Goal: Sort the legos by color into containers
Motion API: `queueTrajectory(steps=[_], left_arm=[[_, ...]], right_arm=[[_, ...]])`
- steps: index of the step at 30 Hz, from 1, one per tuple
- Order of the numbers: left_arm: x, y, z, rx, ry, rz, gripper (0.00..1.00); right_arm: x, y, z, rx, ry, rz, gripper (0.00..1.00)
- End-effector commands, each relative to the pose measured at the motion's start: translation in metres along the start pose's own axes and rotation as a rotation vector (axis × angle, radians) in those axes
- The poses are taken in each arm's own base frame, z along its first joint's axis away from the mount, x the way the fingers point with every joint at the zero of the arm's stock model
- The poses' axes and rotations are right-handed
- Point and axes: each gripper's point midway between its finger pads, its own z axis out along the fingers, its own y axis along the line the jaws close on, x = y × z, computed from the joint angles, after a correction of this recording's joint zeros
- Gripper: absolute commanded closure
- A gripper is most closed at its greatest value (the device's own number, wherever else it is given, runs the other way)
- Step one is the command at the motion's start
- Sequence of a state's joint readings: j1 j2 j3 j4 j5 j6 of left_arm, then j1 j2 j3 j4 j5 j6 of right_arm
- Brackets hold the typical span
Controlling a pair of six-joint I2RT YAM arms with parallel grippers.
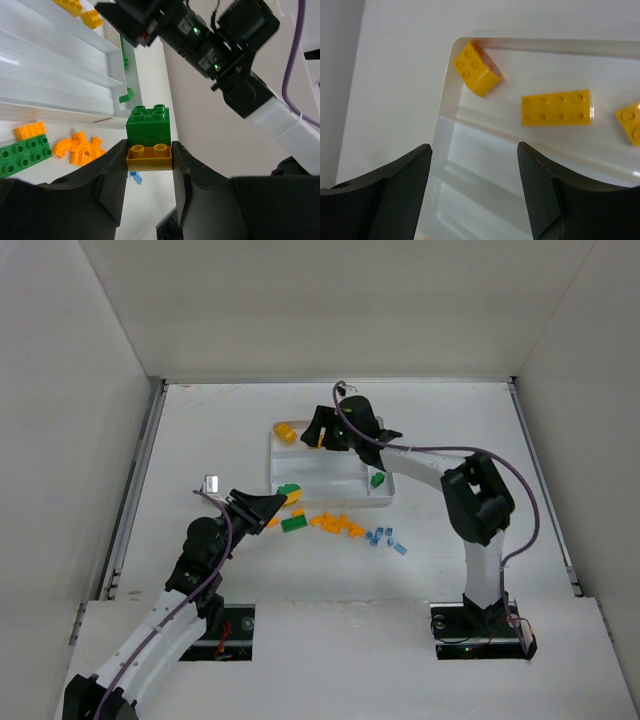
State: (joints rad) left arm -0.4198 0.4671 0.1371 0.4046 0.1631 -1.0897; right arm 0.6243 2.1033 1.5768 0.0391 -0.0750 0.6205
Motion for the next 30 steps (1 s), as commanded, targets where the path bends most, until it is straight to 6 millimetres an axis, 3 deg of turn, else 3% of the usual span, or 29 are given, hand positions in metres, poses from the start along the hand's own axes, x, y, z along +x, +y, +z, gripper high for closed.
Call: queueTrajectory(steps=[1,6,12,18,25,30], left_arm=[[0.002,-0.025,-0.003,0.112,0.023,-0.021,0.86],[0.013,-0.038,-0.007,0.181,0.09,-0.021,0.86],[0.023,-0.063,-0.014,0.287,0.164,-0.019,0.86],[0.027,-0.088,-0.022,0.386,0.189,-0.07,0.86],[0.032,-0.084,-0.018,0.375,0.217,-0.147,0.87],[0.03,-0.091,-0.018,0.395,0.21,-0.16,0.87]], right_arm=[[-0.048,0.053,-0.064,-0.184,-0.182,-0.028,0.25],[-0.018,0.064,-0.143,-0.396,-0.213,0.084,0.25],[0.023,0.083,-0.201,-0.677,-0.175,0.167,0.2],[0.037,0.093,-0.225,-0.808,-0.166,0.217,0.16],[0.037,0.111,-0.253,-0.914,-0.192,0.198,0.13],[0.044,0.125,-0.255,-0.954,-0.154,0.203,0.13]])
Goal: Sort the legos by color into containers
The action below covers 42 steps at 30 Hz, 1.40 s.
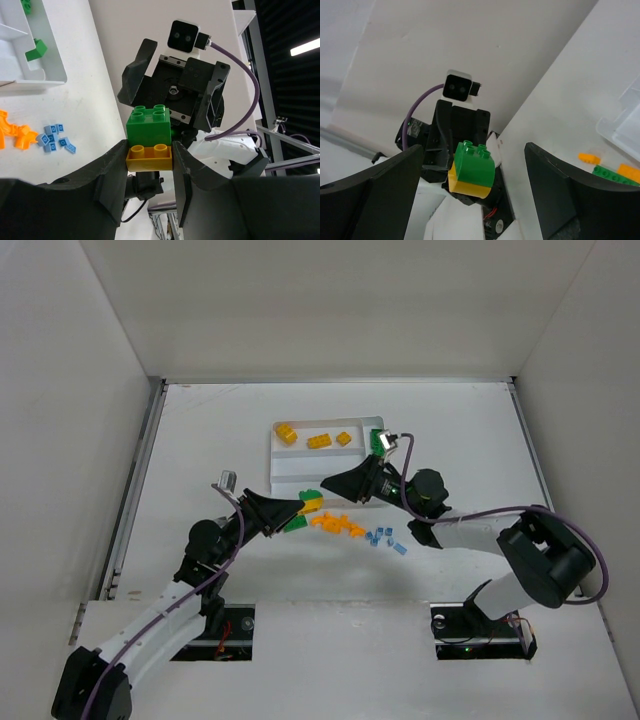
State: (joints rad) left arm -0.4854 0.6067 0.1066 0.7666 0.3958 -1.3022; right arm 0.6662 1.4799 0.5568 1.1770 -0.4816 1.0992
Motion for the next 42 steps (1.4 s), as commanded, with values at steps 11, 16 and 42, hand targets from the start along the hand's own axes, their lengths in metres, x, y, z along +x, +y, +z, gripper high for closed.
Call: queueTrajectory(steps=[11,16,42], left_arm=[[0.0,-0.03,0.0,0.116,0.006,0.029,0.87],[0.003,-0.027,0.0,0.109,0.021,0.03,0.87],[0.008,0.005,-0.012,0.026,0.056,0.048,0.87]], right_arm=[[0.019,0.027,0.012,-0.125,0.059,-0.005,0.29],[0.02,0.022,0.015,-0.119,0.065,0.0,0.38],[0.034,0.01,0.011,-0.096,0.14,0.036,0.68]])
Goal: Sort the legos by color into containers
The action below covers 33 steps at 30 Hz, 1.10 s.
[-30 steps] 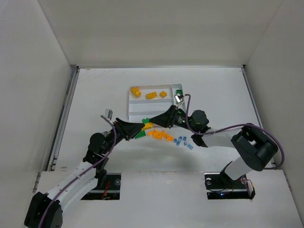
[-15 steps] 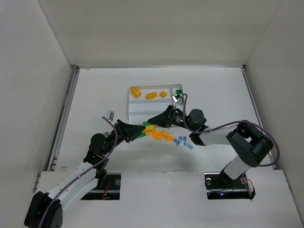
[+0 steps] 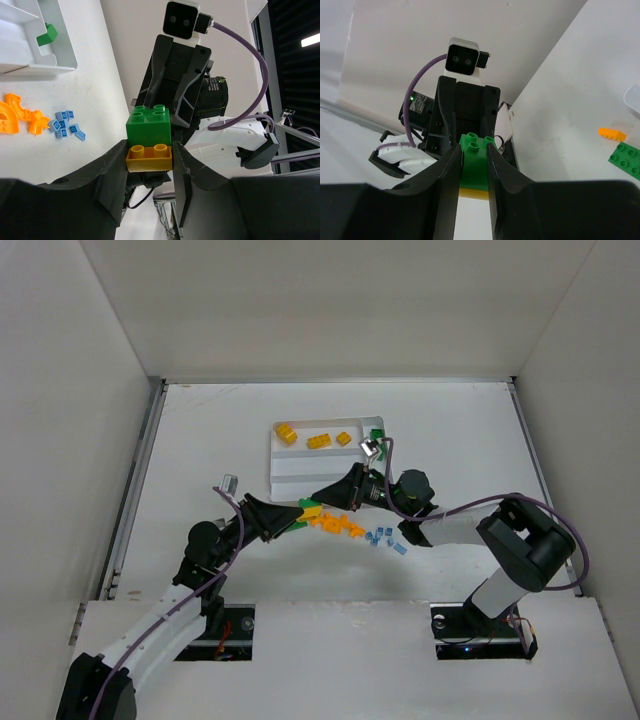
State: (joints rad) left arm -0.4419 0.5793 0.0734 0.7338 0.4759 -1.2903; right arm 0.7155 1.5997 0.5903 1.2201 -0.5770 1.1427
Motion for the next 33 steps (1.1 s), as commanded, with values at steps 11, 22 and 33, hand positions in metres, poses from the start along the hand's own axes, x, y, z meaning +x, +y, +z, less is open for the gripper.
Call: queueTrajectory(steps=[11,22,33], left_arm=[[0.002,-0.013,-0.004,0.067,0.028,0.089,0.87],[0.01,-0.015,-0.006,0.087,0.078,0.151,0.87],[0.023,-0.012,-0.008,0.092,0.119,0.154,0.87]], right_arm=[[0.009,0.013,0.001,-0.044,0.057,-0.04,0.38],[0.024,0.026,0.0,-0.082,0.135,-0.033,0.47],[0.025,0.024,0.001,-0.082,0.132,-0.028,0.64]])
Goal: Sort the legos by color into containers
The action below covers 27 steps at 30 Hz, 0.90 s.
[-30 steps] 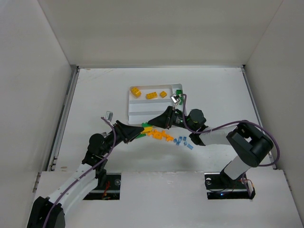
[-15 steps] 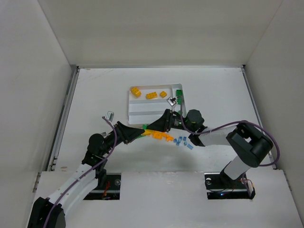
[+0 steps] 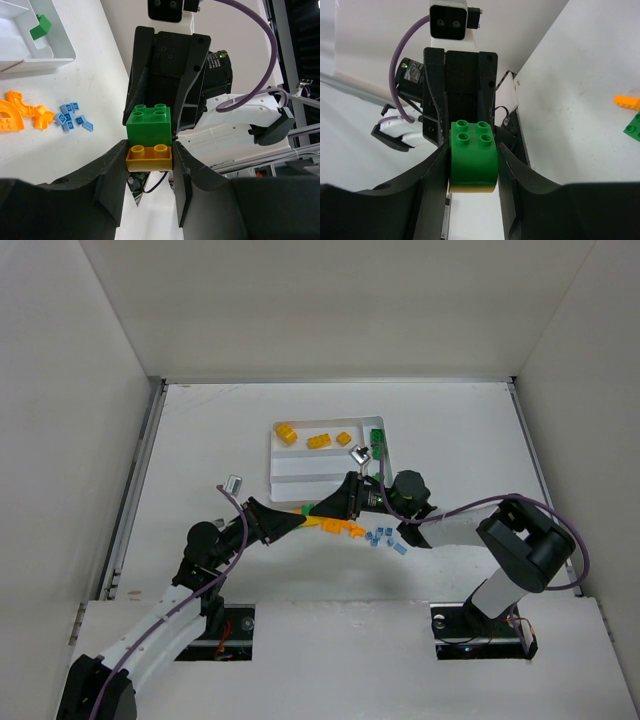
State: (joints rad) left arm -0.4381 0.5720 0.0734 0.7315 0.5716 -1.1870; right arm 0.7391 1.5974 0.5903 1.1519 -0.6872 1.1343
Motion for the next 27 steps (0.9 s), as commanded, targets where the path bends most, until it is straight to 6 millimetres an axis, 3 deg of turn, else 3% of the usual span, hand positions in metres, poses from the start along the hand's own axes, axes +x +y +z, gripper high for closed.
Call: queueTrajectory(steps=[1,6,11,27], left_arm=[[0.008,-0.013,-0.002,0.065,0.033,0.051,0.87],[0.015,-0.011,-0.002,0.059,0.056,0.057,0.87],[0.019,-0.01,-0.003,0.052,0.069,0.068,0.88],[0.027,-0.002,-0.002,0.015,0.088,0.094,0.88]], right_arm=[[-0.007,0.022,0.003,-0.069,-0.011,-0.067,0.64],[-0.017,0.026,0.001,-0.081,-0.032,-0.066,0.64],[-0.035,0.029,-0.004,-0.084,-0.071,-0.065,0.7],[-0.094,0.032,-0.018,-0.089,-0.241,-0.041,0.7]])
